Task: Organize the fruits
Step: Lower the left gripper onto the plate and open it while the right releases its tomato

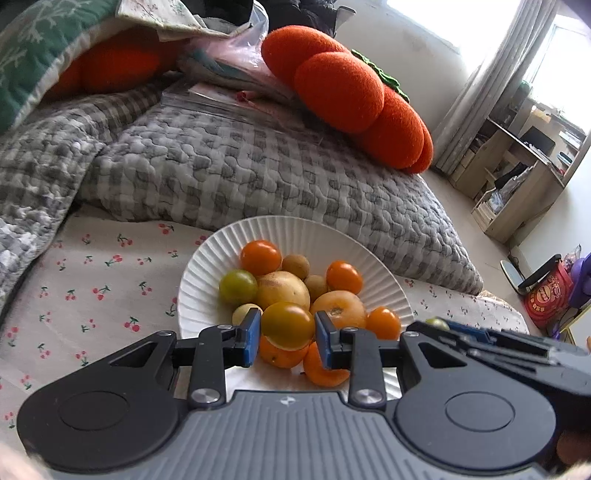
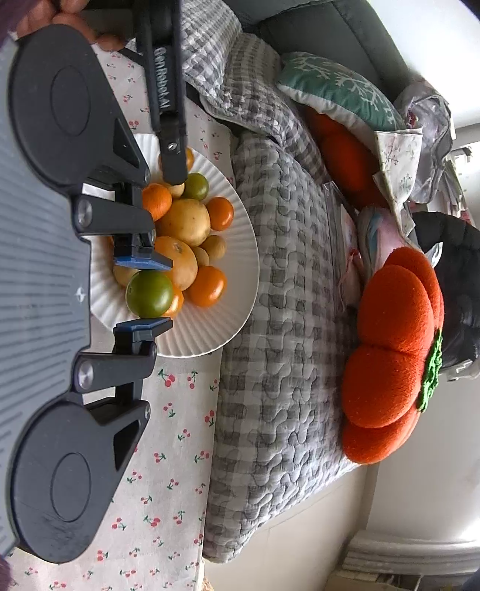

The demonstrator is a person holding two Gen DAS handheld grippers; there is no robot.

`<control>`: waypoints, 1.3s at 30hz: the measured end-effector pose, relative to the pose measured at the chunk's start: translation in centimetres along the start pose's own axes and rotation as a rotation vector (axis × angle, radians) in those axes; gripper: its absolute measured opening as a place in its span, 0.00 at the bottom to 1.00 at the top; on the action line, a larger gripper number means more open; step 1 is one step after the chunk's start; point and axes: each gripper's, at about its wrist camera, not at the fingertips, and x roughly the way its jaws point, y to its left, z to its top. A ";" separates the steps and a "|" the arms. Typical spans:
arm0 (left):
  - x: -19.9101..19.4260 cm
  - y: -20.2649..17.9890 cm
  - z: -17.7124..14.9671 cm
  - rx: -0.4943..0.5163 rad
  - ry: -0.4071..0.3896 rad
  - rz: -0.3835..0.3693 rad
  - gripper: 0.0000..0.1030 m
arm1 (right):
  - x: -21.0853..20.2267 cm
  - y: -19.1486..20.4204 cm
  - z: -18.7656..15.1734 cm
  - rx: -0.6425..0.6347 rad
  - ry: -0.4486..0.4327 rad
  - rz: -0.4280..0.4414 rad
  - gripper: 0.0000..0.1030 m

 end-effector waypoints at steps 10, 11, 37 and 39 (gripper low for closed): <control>0.6 0.2 -1.3 0.014 0.041 0.014 0.28 | 0.8 1.4 -1.0 -0.050 0.072 0.021 0.23; 0.6 0.2 -1.4 0.016 0.043 0.014 0.28 | 0.9 1.3 -1.0 -0.048 0.074 0.019 0.23; -0.3 0.6 -1.3 0.009 0.011 0.033 0.31 | 1.3 2.7 -2.0 0.012 0.100 0.069 0.31; -0.4 0.3 -1.4 0.030 0.003 0.055 0.31 | 1.2 2.6 -2.0 0.016 0.101 0.071 0.32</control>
